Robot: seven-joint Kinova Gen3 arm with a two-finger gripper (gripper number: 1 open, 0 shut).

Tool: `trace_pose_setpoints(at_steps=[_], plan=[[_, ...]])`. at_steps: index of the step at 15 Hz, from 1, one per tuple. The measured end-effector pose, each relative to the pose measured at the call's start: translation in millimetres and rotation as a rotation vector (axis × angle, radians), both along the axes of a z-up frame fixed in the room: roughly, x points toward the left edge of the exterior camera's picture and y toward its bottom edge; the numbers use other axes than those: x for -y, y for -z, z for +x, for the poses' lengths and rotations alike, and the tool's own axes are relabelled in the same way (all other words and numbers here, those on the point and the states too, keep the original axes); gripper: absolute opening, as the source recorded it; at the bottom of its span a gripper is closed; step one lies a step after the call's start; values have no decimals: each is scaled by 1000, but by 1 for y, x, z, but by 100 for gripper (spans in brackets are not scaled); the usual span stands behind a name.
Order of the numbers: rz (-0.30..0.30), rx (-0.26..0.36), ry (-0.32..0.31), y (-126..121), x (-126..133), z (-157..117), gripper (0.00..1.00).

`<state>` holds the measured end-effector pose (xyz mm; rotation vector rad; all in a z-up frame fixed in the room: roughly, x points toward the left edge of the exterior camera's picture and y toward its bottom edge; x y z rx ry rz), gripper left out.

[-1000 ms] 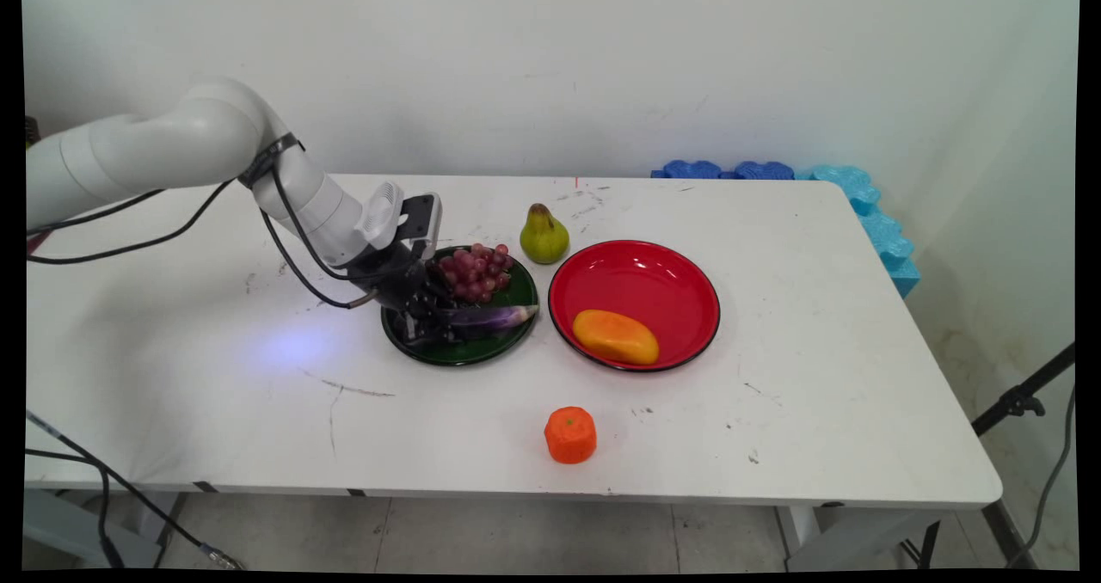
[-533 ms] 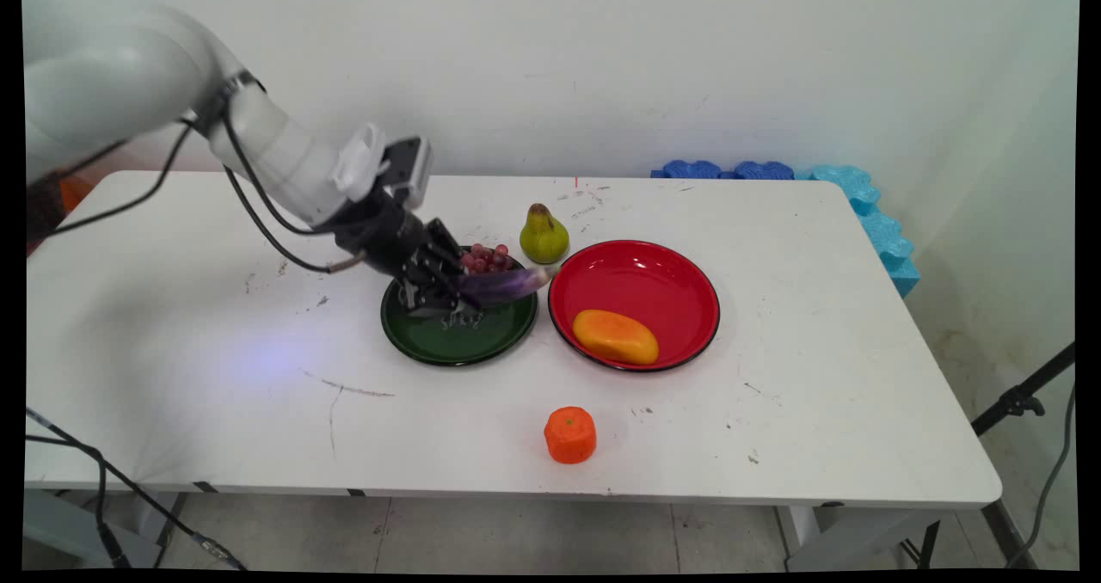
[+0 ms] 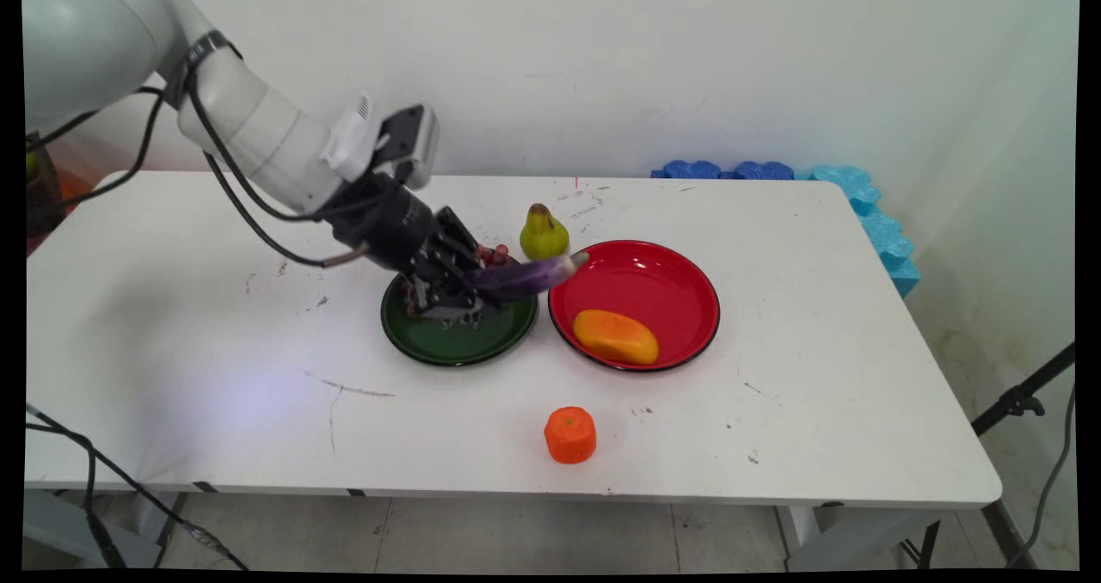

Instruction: Place the picked object on the table

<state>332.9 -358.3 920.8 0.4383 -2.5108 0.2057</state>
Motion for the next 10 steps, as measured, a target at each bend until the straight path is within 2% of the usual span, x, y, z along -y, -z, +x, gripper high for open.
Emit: trace_pose_setpoints(at_steps=[3,10], plan=[[16,20,-23,15,-6,-19,0],[74,80,-70,67,-11,-54,0]])
